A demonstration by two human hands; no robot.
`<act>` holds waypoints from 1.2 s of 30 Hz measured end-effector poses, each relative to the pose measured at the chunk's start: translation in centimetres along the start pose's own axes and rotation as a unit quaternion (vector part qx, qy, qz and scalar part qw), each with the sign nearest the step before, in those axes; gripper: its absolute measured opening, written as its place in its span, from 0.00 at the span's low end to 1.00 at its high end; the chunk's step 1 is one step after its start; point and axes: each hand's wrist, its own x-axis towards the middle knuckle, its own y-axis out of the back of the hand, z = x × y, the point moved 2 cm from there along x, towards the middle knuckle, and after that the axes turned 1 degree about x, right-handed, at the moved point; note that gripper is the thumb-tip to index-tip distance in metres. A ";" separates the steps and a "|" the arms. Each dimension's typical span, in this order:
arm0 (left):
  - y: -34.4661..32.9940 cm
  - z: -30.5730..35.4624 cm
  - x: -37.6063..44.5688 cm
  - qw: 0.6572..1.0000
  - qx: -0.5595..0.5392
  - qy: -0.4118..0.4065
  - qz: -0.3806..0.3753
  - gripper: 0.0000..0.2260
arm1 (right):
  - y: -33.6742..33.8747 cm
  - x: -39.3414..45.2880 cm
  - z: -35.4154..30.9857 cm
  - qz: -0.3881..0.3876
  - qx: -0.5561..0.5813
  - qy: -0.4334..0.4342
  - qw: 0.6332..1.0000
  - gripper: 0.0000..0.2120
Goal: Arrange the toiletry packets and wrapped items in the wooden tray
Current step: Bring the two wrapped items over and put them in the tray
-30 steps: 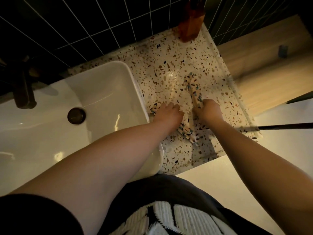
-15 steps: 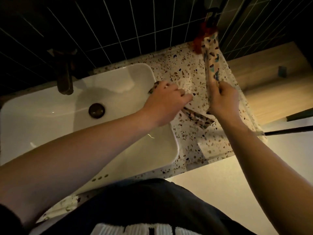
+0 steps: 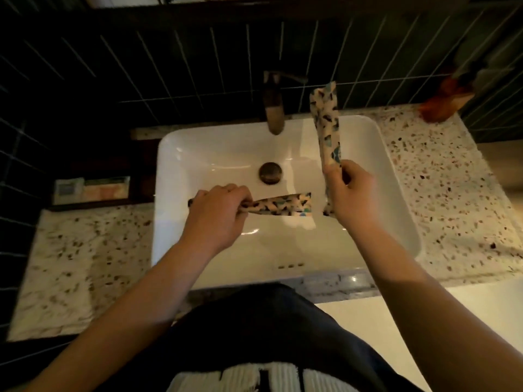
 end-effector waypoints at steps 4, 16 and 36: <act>2.0 -10.9 -6.3 0.992 -0.072 0.099 -0.013 0.08 | -8.7 -5.2 -4.7 -0.008 0.037 -0.007 0.999 0.16; 6.5 -28.5 -14.2 0.955 -0.193 0.217 -0.054 0.15 | -25.9 -14.1 -13.7 -0.043 0.021 0.006 0.999 0.13; 7.1 -36.9 -5.3 0.953 -0.076 0.293 0.015 0.15 | -34.0 -7.5 -18.3 -0.147 -0.088 0.089 0.981 0.06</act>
